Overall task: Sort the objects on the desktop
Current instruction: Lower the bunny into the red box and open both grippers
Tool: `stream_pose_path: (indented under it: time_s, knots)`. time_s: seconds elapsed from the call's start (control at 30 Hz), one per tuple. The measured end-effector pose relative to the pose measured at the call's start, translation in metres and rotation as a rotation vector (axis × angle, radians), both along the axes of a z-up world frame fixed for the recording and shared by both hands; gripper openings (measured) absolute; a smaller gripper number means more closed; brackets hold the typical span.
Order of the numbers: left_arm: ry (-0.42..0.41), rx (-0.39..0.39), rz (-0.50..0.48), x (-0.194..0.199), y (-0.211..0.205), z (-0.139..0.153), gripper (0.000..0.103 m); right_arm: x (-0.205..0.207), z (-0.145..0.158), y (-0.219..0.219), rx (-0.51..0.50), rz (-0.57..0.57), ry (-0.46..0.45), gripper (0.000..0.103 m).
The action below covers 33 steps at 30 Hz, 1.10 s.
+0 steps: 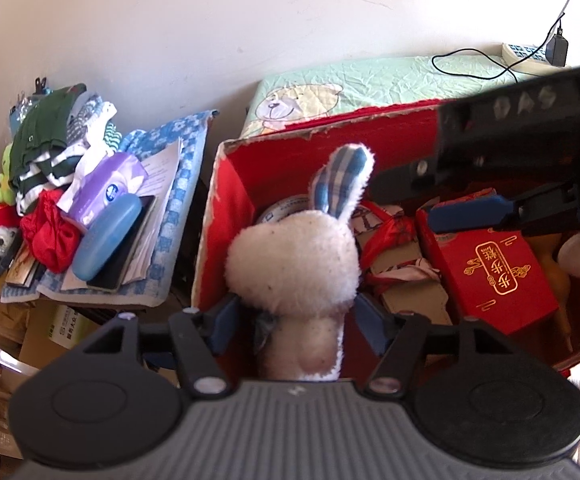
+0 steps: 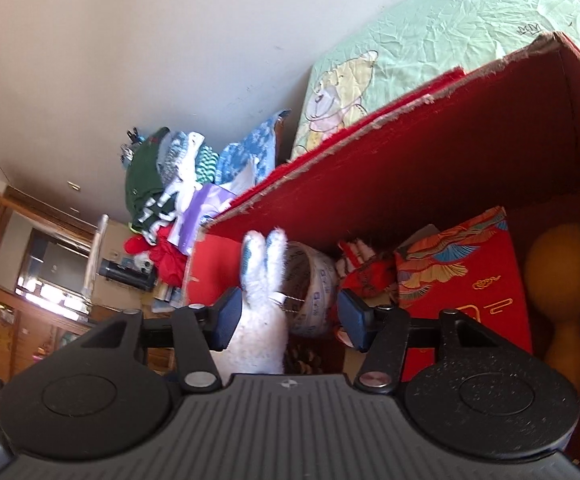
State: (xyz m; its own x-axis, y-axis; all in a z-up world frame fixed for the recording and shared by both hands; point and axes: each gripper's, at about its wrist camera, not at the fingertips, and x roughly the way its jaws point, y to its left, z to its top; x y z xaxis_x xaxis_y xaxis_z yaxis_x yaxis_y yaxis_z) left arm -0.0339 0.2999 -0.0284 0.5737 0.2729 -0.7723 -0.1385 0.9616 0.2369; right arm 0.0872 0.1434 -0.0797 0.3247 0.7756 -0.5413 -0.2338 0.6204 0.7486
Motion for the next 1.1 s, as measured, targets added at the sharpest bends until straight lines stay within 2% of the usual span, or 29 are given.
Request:
stream_pose_path:
  time_s: [0.23,0.73,0.9,1.1]
  knots:
    - [0.005,-0.002,0.021,0.003,0.003,0.001,0.069,-0.001,-0.004,0.006,-0.059,0.019,-0.004,0.047]
    - [-0.004,-0.014,0.031,-0.002,0.004,0.009,0.072,-0.003,-0.002,0.009,-0.075,0.034,-0.031,0.047]
    - [-0.016,-0.026,0.029,-0.008,0.003,0.015,0.074,-0.013,0.005,0.006,-0.106,0.015,-0.064,0.047]
    - [-0.035,-0.034,0.025,-0.018,0.001,0.020,0.078,-0.029,0.014,-0.001,-0.096,0.003,-0.099,0.047]
